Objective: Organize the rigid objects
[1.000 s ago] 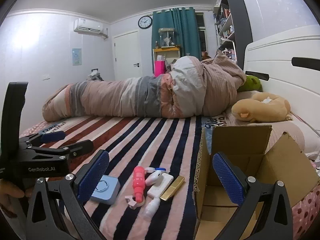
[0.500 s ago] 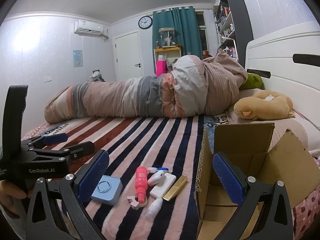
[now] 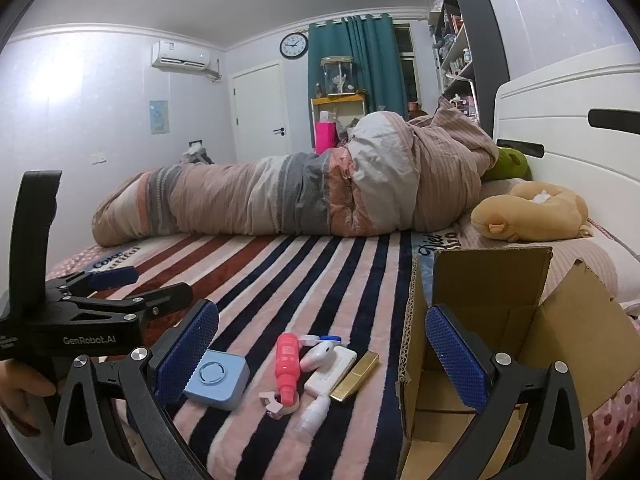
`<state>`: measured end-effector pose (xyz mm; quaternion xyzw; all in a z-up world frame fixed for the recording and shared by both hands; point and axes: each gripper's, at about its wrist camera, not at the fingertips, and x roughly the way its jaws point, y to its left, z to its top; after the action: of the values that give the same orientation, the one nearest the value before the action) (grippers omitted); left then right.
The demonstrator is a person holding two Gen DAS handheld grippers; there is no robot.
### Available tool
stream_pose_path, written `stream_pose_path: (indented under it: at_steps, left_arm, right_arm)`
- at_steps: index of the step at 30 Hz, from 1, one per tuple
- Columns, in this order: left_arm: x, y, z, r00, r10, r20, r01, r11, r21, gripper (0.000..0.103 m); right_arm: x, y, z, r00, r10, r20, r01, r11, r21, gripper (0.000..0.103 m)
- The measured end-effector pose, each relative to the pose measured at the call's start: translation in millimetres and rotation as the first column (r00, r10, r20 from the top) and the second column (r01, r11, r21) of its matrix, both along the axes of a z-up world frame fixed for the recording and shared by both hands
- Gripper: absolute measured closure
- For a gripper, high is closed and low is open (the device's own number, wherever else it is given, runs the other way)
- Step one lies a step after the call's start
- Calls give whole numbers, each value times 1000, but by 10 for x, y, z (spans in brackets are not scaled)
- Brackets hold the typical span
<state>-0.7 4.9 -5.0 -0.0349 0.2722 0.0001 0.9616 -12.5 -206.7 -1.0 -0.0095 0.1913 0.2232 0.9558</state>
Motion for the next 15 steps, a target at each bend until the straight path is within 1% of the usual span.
stream_pose_path:
  at_steps: [15]
  left_arm:
    - [12,10,-13,1000,4,-2,-4,1000,5,0]
  right_arm:
    - [2,-4,-6,1000,0,-1,0,1000,0,0]
